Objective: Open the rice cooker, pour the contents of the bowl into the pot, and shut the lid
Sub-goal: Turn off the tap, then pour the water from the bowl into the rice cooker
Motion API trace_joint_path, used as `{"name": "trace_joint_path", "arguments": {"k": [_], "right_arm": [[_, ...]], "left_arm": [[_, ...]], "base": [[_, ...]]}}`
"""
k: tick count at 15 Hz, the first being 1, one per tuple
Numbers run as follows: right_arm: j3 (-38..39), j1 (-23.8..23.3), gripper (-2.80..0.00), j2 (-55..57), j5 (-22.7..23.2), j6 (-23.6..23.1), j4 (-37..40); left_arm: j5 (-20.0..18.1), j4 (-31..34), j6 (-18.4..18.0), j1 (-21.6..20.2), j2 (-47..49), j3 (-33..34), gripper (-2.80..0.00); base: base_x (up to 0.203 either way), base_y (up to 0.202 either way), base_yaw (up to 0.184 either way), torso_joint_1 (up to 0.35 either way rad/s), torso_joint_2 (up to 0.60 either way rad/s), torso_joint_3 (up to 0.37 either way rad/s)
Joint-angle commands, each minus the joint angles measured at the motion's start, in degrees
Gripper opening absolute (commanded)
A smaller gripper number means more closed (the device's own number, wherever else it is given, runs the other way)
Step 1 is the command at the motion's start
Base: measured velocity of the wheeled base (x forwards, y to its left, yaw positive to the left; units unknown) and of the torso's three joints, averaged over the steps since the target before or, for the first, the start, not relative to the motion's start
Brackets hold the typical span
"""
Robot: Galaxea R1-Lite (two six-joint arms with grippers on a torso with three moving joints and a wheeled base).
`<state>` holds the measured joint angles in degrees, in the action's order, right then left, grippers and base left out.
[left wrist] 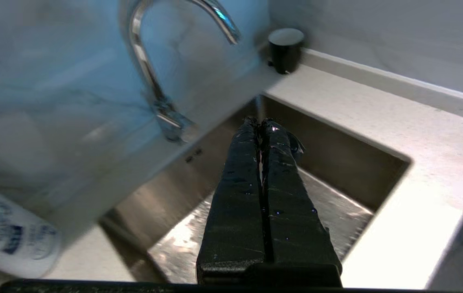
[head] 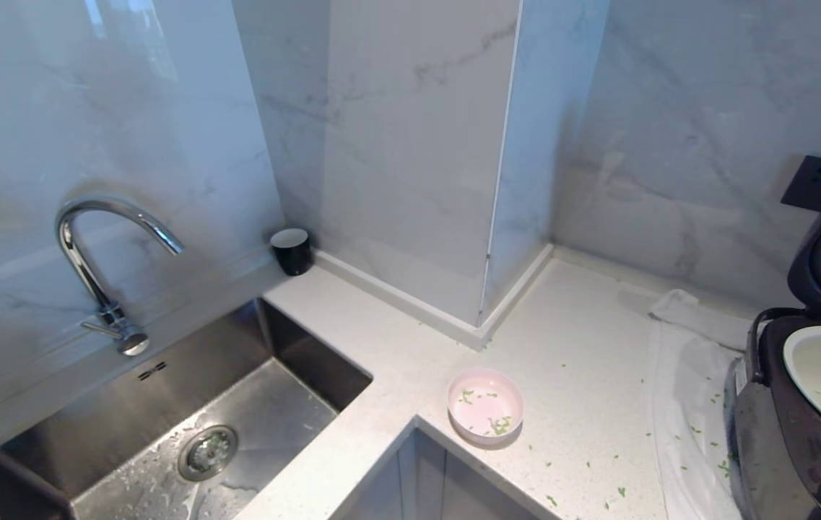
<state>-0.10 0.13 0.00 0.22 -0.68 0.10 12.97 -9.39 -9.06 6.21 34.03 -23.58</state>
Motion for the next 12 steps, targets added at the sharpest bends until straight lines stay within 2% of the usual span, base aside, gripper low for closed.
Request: {"name": "trace_joint_path", "arguments": {"k": [1, 3, 6, 10, 11, 12], "right_arm": [[0.01, -0.02, -2.80, 0.00, 0.04, -0.05, -0.01], [0.01, -0.05, -2.80, 0.00, 0.04, -0.02, -0.01], [0.01, 0.03, -2.80, 0.00, 0.04, -0.03, -0.01], [0.01, -0.03, -2.80, 0.00, 0.04, -0.05, -0.01], [0.01, 0.03, -2.80, 0.00, 0.04, -0.04, -0.01], [0.01, 0.04, -2.80, 0.07, 0.04, -0.02, -0.01]], "left_arm": [[2.07, -0.07, -1.87, -2.63, -4.14, 0.55, -2.80], [3.66, -0.37, -2.75, -6.80, -8.83, 1.62, -2.80], [1.45, -0.43, -3.12, -7.72, -17.38, 6.50, -2.80], [-7.12, 0.32, -3.10, -7.14, -25.41, 16.12, -2.80], [-10.48, 1.45, -3.09, -6.81, -27.43, 18.87, -2.80], [-12.22, 3.64, -2.98, -6.60, -29.00, 20.54, -2.80]], "base": [[0.000, 0.000, 0.000, 0.000, 0.00, 0.000], [0.000, 0.000, 0.000, 0.000, 0.00, 0.000], [0.000, 0.000, 0.000, 0.000, 0.00, 0.000], [0.000, 0.000, 0.000, 0.000, 0.00, 0.000], [0.000, 0.000, 0.000, 0.000, 0.00, 0.000], [0.000, 0.000, 0.000, 0.000, 0.00, 0.000]]}}
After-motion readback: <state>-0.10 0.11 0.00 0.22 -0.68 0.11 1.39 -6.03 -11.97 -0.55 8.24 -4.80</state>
